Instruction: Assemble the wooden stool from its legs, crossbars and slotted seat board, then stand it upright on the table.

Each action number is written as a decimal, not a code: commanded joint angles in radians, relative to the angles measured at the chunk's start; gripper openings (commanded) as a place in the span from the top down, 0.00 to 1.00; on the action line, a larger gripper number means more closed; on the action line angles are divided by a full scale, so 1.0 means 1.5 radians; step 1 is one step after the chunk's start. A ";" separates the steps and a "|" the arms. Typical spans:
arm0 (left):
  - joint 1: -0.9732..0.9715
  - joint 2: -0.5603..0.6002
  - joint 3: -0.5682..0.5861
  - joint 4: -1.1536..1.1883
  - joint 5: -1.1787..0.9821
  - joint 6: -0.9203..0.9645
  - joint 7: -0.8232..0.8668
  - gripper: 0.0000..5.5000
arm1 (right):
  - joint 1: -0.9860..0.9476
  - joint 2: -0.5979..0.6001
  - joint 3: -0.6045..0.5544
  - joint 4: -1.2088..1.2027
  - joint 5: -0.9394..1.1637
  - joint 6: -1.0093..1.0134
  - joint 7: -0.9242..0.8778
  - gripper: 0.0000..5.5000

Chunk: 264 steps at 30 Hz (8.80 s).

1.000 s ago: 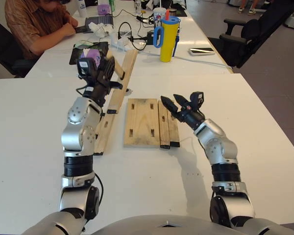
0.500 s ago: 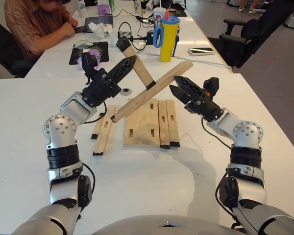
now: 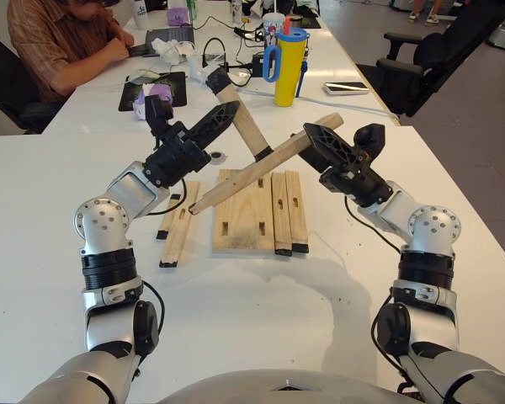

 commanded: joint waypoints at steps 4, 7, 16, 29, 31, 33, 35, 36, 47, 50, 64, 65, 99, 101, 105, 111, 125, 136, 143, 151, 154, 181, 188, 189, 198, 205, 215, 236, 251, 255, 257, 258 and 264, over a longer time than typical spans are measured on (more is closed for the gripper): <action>0.002 -0.001 0.000 -0.007 0.000 -0.015 0.006 0.92 | 0.002 0.008 -0.012 0.006 0.017 -0.014 0.005 0.62; -0.002 -0.006 0.020 0.010 -0.025 -0.011 0.022 0.83 | -0.004 0.016 -0.028 0.016 0.031 -0.025 -0.004 0.62; 0.100 0.117 -0.002 0.041 0.074 -0.020 -0.067 0.60 | 0.007 -0.034 -0.006 -0.024 -0.036 -0.088 0.039 0.62; 0.268 0.208 -0.355 -0.017 0.552 -0.362 -0.221 0.47 | -0.069 -0.227 0.162 0.098 -0.318 -0.261 0.357 0.62; 0.266 0.206 -0.381 0.005 0.603 -0.408 -0.221 0.47 | -0.083 -0.226 0.192 0.136 -0.357 -0.292 0.392 0.62; 0.259 0.206 -0.408 0.019 0.644 -0.440 -0.226 0.47 | -0.095 -0.222 0.208 0.173 -0.387 -0.320 0.415 0.62; 0.252 0.203 -0.427 0.033 0.674 -0.453 -0.230 0.47 | -0.107 -0.215 0.219 0.205 -0.411 -0.345 0.431 0.62; 0.249 0.206 -0.439 0.043 0.694 -0.457 -0.230 0.47 | -0.113 -0.212 0.227 0.218 -0.426 -0.359 0.439 0.62; 0.252 0.243 -0.505 0.097 0.801 -0.465 -0.255 0.47 | -0.179 -0.207 0.274 0.268 -0.532 -0.462 0.478 0.62; 0.254 0.241 -0.510 0.101 0.807 -0.466 -0.253 0.47 | -0.175 -0.208 0.304 0.237 -0.558 -0.477 0.484 0.62; 0.286 0.200 -0.510 0.102 0.818 -0.389 -0.163 0.47 | -0.008 -0.201 0.411 0.002 -0.641 -0.536 0.376 0.62; 0.288 0.196 -0.510 0.101 0.819 -0.377 -0.154 0.47 | -0.010 -0.197 0.405 0.004 -0.636 -0.535 0.363 0.62; 0.414 0.242 -0.460 -0.036 0.748 -0.175 -0.083 0.47 | 0.270 0.057 0.228 -0.315 -0.573 -0.080 -0.229 0.42; 0.407 0.247 -0.454 -0.027 0.751 -0.179 -0.078 0.47 | 0.274 0.086 0.224 -0.329 -0.559 -0.062 -0.250 0.42; 0.392 0.250 -0.444 -0.018 0.746 -0.181 -0.076 0.47 | 0.279 0.117 0.226 -0.332 -0.557 -0.040 -0.289 0.42; 0.383 0.248 -0.430 -0.009 0.748 -0.185 -0.072 0.47 | 0.282 0.121 0.239 -0.310 -0.568 -0.001 -0.319 0.42; 0.389 0.221 -0.410 -0.010 0.744 -0.192 -0.029 0.47 | 0.234 0.030 0.267 -0.272 -0.626 0.109 -0.365 0.42; 0.350 0.213 -0.353 -0.008 0.719 -0.203 -0.025 0.47 | 0.212 0.090 0.208 -0.283 -0.627 0.064 -0.387 0.42; 0.335 0.224 -0.390 0.011 0.730 -0.207 -0.061 0.47 | 0.204 0.088 0.211 -0.294 -0.632 0.044 -0.389 0.42; 0.334 0.257 -0.419 -0.024 0.726 -0.189 -0.113 0.47 | 0.206 0.137 0.190 -0.305 -0.609 0.046 -0.398 0.42; 0.333 0.262 -0.423 -0.019 0.733 -0.191 -0.115 0.47 | 0.211 0.153 0.199 -0.298 -0.609 0.049 -0.403 0.42; 0.358 0.220 -0.453 -0.093 0.704 -0.159 -0.119 0.47 | 0.186 0.006 0.328 -0.242 -0.681 0.049 -0.353 0.42; 0.349 0.242 -0.448 -0.063 0.737 -0.168 -0.097 0.47 | 0.185 0.021 0.343 -0.161 -0.706 -0.025 -0.361 0.42; 0.345 0.246 -0.442 -0.060 0.739 -0.173 -0.094 0.47 | 0.193 0.020 0.351 -0.149 -0.716 -0.049 -0.363 0.45; 0.310 0.255 -0.355 -0.079 0.699 -0.251 -0.113 0.47 | 0.260 0.060 0.363 -0.113 -0.752 -0.179 -0.382 0.63; 0.317 0.307 -0.248 -0.109 0.600 -0.247 -0.213 0.47 | 0.199 0.132 0.196 -0.178 -0.644 -0.347 -0.376 0.63; 0.286 0.331 -0.082 -0.159 0.356 -0.106 -0.285 0.39 | 0.040 0.031 0.075 -0.293 -0.371 -0.304 -0.218 0.63; 0.111 0.257 -0.012 -0.207 -0.390 0.043 0.038 0.28 | 0.132 -0.169 0.143 -0.387 0.144 0.009 -0.047 0.63; 0.129 0.285 -0.047 -0.201 -0.381 0.043 0.030 0.49 | 0.183 -0.207 0.177 -0.391 0.062 -0.036 0.065 0.63; 0.133 0.298 -0.047 -0.192 -0.366 0.049 0.013 0.59 | 0.184 -0.209 0.174 -0.383 0.056 -0.042 0.072 0.63; 0.134 0.302 -0.050 -0.188 -0.357 0.053 0.005 0.62 | 0.182 -0.208 0.173 -0.381 0.052 -0.045 0.072 0.63; 0.136 0.305 -0.052 -0.188 -0.350 0.055 0.001 0.62 | 0.180 -0.206 0.172 -0.378 0.048 -0.048 0.068 0.63; 0.153 0.323 -0.058 -0.182 -0.296 0.069 -0.031 0.63 | 0.177 -0.199 0.167 -0.357 0.036 -0.056 0.055 0.63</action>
